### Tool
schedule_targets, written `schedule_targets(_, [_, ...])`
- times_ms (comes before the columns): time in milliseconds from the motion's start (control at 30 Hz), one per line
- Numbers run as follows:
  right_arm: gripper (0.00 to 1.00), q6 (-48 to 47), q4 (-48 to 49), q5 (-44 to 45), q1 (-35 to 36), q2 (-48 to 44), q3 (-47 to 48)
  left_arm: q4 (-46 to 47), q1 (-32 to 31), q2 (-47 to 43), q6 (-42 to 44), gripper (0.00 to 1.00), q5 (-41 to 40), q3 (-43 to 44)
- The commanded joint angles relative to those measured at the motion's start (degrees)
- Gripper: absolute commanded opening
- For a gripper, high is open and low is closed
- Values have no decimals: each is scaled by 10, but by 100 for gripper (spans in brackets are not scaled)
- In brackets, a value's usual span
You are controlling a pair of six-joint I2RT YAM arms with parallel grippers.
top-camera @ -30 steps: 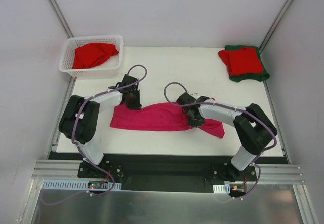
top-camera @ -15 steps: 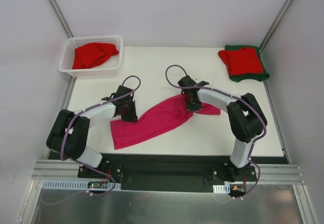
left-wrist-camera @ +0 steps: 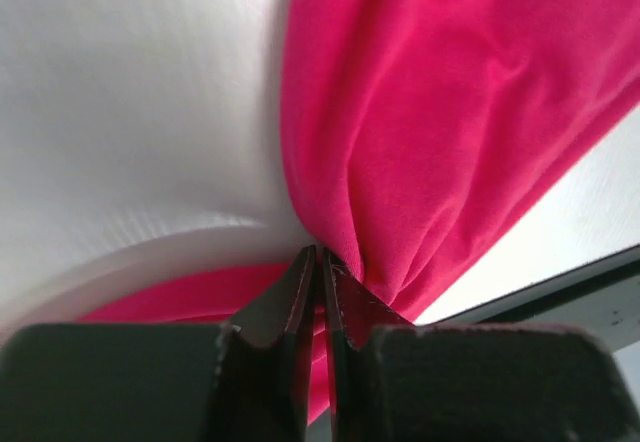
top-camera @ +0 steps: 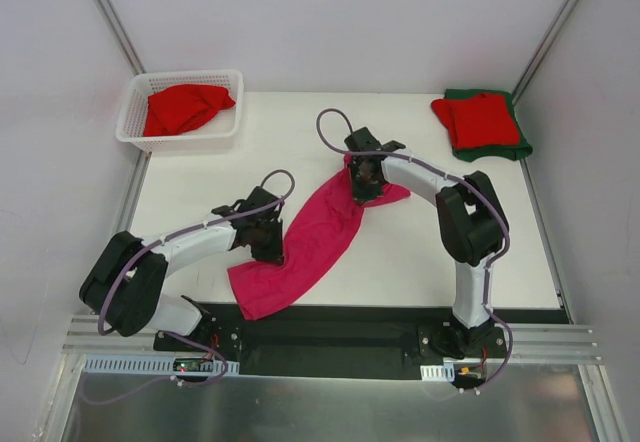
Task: Fold and stack the t-shirts
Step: Rotate the tshirt 90 degrees
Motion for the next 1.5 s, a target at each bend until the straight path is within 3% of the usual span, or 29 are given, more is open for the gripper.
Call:
schedule_targets(0, [1,-25,1,-83,-4,14,41,-17,-33,-30,-28,6,19,1])
schedule_targets(367, [1,-26,-6,-204,-56,53,125,-17,-84,-20,-36,7,44,38])
schedule_targets(633, [1,-50,-55,-218,-70,100,203,-17,-106,7,-35,7,44,81])
schedule_targets(867, [1,-57,-38,-144,-71,24,136,-22,-109,-10,-30,7,38,91])
schedule_targets(1067, [1,-56,-35,-166,-69,-13,63,-50,-109,-29,-20,8,16,98])
schedule_targets(1267, [1,-47,-1,-172,-61,-20,-1,-93,-108,-91,-14,14,-69,126])
schedule_targets(1467, [1,-43,12,-179,-53,-6,17,-116,-99,-154,1,17,-149,165])
